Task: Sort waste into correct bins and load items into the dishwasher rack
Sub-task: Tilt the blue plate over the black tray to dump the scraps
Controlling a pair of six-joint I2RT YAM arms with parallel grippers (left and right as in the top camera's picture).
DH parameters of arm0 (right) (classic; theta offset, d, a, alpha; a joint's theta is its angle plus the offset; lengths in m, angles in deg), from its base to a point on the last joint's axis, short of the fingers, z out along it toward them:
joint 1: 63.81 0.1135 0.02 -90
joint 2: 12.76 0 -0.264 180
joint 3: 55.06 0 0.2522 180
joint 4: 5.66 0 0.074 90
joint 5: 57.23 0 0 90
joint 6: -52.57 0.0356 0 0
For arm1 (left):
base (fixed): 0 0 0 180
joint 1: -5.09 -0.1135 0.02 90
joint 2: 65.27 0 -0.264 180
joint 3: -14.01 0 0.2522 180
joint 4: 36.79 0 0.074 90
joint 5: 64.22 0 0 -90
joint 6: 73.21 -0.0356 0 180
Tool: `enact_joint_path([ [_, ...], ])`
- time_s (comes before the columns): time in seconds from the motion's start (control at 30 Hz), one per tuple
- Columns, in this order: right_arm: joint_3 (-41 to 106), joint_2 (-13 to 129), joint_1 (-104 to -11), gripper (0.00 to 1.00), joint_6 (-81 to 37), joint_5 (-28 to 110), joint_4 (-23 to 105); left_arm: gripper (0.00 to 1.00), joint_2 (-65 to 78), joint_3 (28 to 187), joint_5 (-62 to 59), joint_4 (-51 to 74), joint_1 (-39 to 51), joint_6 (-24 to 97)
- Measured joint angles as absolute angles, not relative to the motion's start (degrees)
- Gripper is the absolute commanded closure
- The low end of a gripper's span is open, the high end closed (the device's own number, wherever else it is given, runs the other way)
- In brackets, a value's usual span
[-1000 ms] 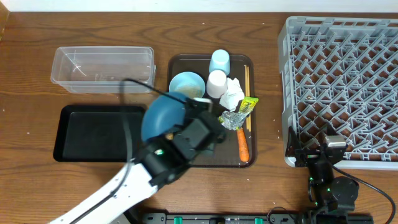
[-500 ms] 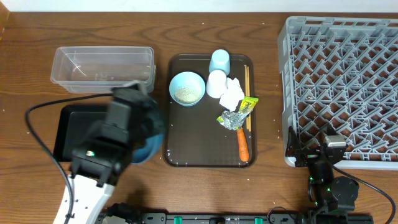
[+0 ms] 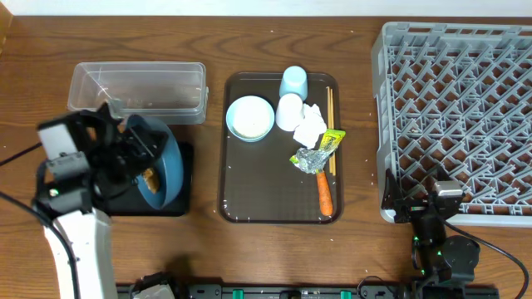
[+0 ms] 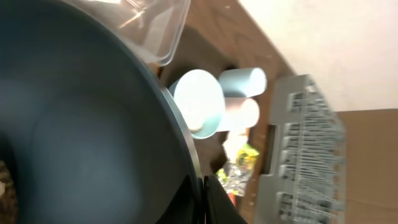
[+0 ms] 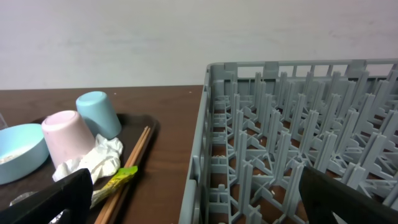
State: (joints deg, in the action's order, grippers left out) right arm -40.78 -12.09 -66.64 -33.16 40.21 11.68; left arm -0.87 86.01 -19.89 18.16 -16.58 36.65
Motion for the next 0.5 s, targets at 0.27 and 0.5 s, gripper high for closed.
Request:
enact_joint_path([
  [0.27,-40.78,-12.09,-66.64,0.01,-33.16,40.21,11.68,0.94,7.85,86.01,-35.65,17.18,-24.43,31.69],
  [0.5,-40.78,-12.09,-66.64,0.01,-33.16,40.21,11.68,0.94,12.05,86.01,-46.18,17.18,-28.56,28.52],
])
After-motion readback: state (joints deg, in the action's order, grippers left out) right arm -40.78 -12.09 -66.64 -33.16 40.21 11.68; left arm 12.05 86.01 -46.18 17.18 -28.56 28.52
